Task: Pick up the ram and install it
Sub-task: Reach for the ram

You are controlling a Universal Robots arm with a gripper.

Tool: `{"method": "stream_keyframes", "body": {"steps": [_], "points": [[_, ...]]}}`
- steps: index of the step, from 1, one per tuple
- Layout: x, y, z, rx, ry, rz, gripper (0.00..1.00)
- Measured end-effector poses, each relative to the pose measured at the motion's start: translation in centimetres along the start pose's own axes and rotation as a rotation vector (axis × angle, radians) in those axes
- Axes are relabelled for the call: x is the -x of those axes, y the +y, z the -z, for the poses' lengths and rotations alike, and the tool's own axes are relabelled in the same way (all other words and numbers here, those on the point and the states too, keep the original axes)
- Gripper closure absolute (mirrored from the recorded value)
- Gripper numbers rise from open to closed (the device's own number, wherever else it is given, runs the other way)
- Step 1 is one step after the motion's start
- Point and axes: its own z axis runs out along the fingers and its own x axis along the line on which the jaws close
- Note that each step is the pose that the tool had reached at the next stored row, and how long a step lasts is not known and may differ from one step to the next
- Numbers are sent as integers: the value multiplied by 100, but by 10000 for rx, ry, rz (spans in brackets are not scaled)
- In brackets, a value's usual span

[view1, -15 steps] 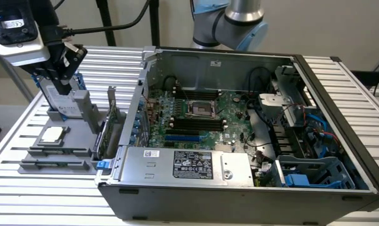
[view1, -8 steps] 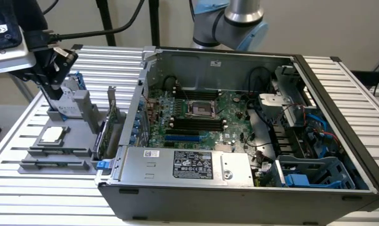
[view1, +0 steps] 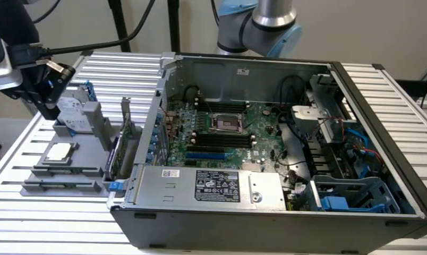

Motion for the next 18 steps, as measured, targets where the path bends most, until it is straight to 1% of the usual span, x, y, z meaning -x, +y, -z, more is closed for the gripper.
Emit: {"method": "stream_keyframes", "body": {"steps": [6,11,13,15,18], "points": [[-156,-45,-59,-5,37,-2,89],[-334,-68,-111,-10,45,-1,89],[-412,-75,-117,-15,47,3,89],[-433,-76,-117,-16,46,6,89],[-434,-76,-118,-15,46,6,89]]}}
